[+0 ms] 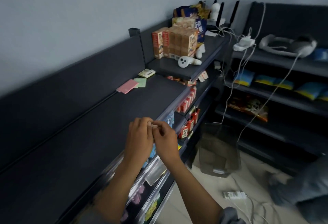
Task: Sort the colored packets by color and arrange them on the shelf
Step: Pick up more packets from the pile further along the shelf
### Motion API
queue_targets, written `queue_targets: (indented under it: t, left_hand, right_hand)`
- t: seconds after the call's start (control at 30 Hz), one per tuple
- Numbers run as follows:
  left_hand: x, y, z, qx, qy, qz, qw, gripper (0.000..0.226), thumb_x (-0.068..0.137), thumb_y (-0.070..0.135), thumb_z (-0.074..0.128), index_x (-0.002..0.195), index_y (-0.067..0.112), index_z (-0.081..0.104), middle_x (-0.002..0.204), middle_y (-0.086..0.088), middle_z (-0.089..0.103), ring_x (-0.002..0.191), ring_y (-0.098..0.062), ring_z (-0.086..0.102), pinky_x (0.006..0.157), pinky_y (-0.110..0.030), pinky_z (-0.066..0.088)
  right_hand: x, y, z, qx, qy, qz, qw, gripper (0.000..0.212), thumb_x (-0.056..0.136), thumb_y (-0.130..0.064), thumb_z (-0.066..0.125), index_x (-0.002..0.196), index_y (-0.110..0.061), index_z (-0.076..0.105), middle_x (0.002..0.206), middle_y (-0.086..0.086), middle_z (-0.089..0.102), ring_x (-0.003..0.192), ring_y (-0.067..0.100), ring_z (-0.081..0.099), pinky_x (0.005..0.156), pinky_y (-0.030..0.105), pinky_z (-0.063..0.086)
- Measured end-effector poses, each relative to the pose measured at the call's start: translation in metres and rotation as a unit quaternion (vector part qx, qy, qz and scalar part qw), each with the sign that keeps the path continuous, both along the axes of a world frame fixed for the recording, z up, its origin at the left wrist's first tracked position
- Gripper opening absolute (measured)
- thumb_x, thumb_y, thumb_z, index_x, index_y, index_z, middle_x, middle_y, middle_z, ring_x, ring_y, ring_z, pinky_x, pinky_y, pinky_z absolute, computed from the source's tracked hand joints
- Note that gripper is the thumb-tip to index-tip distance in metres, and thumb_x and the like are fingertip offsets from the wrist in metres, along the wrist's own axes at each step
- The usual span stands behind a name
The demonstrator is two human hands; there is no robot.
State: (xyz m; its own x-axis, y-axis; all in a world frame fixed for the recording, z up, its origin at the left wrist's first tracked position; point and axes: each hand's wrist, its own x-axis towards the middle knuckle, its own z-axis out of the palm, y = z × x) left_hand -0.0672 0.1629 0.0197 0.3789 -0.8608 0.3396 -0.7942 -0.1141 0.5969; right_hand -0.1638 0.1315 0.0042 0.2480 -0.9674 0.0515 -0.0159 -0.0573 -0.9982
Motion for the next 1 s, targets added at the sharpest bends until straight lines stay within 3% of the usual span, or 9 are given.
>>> queue_targets:
  t: [0.07,0.17,0.3,0.43,0.63,0.8,1.0]
  left_hand:
    - [-0.010,-0.014,0.000,0.001,0.008,-0.016,1.000,0.021,0.103,0.016,0.044,0.112,0.016,0.063,0.113,-0.003,0.058,0.101,-0.013,0.043,0.084,-0.028,0.040]
    - [-0.020,-0.037,0.003,0.014,0.027,-0.032,0.999,0.027,0.100,0.024,0.040,0.113,0.016,0.062,0.115,-0.002,0.057,0.103,-0.013,0.044,0.087,-0.034,0.046]
    - [-0.029,-0.081,0.004,0.019,0.022,-0.057,0.998,0.019,0.099,0.015,0.046,0.110,0.018,0.062,0.114,-0.001,0.056,0.106,-0.017,0.048,0.088,-0.036,0.048]
    - [-0.031,-0.130,-0.001,0.023,0.028,-0.086,0.996,0.016,0.101,0.015,0.049,0.110,0.017,0.061,0.113,-0.003,0.056,0.105,-0.020,0.051,0.089,-0.041,0.050]
    - [-0.011,-0.196,0.007,0.013,0.025,-0.101,0.995,0.016,0.104,0.022,0.045,0.111,0.022,0.059,0.111,0.004,0.053,0.104,-0.013,0.048,0.087,-0.034,0.048]
    - [0.004,-0.251,0.009,0.002,0.021,-0.121,0.992,0.009,0.101,0.021,0.050,0.102,0.021,0.059,0.105,0.004,0.053,0.102,-0.015,0.048,0.087,-0.037,0.048]
    - [0.010,-0.284,-0.004,0.010,0.020,-0.135,0.991,0.009,0.101,0.021,0.052,0.105,0.022,0.060,0.110,0.002,0.056,0.105,-0.015,0.050,0.088,-0.034,0.049]
  right_hand:
    - [-0.009,-0.011,-0.002,-0.002,0.009,-0.012,1.000,0.018,0.101,-0.021,0.054,0.110,-0.023,0.070,0.090,-0.005,0.074,0.083,0.013,0.071,0.077,0.041,0.060]
    - [-0.018,-0.031,-0.001,-0.006,0.020,-0.025,0.999,0.018,0.102,-0.023,0.054,0.112,-0.023,0.069,0.085,-0.004,0.074,0.077,0.018,0.071,0.073,0.043,0.060]
    - [-0.032,-0.065,0.001,-0.019,0.030,-0.050,0.998,0.020,0.103,-0.017,0.052,0.116,-0.019,0.068,0.079,-0.014,0.070,0.068,-0.001,0.063,0.063,0.017,0.051]
    - [-0.040,-0.106,0.006,-0.016,0.040,-0.063,0.997,0.019,0.103,-0.017,0.054,0.117,-0.014,0.068,0.092,-0.014,0.070,0.081,-0.008,0.066,0.067,0.006,0.046]
    - [-0.021,-0.176,0.010,-0.013,0.057,-0.088,0.994,0.018,0.102,-0.018,0.056,0.112,-0.019,0.070,0.094,-0.006,0.074,0.082,0.006,0.070,0.068,0.023,0.057]
    - [-0.011,-0.219,0.010,-0.018,0.060,-0.095,0.993,0.022,0.103,-0.015,0.051,0.111,-0.021,0.070,0.096,-0.003,0.074,0.085,0.012,0.072,0.076,0.038,0.062]
    - [-0.005,-0.252,0.001,-0.015,0.085,-0.108,0.990,0.020,0.101,-0.020,0.055,0.111,-0.027,0.070,0.098,-0.008,0.074,0.090,0.011,0.071,0.079,0.042,0.061]
